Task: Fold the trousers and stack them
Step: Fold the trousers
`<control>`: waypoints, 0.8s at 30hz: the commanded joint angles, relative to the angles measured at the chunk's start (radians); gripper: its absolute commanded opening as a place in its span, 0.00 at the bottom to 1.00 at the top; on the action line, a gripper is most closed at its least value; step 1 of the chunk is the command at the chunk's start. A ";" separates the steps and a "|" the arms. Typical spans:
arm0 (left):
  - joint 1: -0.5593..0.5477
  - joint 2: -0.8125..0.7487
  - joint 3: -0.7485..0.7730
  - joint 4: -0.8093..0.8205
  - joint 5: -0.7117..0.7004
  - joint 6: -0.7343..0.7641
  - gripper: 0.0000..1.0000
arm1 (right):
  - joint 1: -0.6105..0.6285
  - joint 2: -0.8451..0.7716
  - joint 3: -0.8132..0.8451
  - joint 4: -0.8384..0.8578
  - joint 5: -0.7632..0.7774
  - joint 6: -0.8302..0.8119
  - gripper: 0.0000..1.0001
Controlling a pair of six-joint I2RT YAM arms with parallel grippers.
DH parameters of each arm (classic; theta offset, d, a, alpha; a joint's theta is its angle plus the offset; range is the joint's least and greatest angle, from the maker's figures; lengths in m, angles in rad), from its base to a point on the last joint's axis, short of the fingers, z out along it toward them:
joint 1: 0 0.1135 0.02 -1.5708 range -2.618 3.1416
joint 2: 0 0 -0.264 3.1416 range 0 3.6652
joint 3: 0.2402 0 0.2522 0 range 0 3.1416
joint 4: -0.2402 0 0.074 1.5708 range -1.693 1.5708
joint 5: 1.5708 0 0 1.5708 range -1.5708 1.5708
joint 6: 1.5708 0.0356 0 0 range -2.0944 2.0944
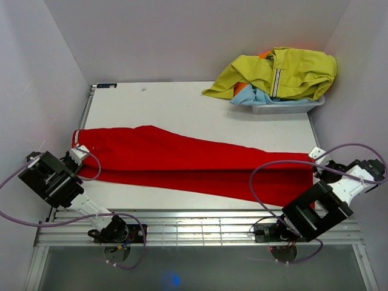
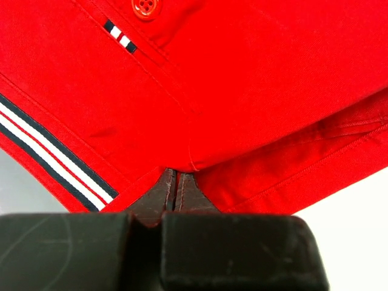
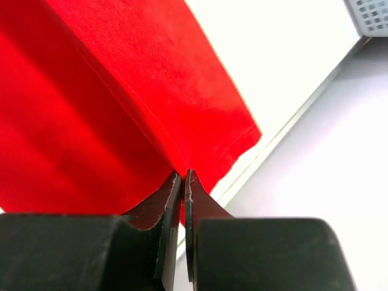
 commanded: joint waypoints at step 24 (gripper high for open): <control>-0.004 0.124 0.082 -0.070 -0.207 -0.055 0.00 | 0.010 -0.049 -0.509 0.491 0.505 -0.796 0.08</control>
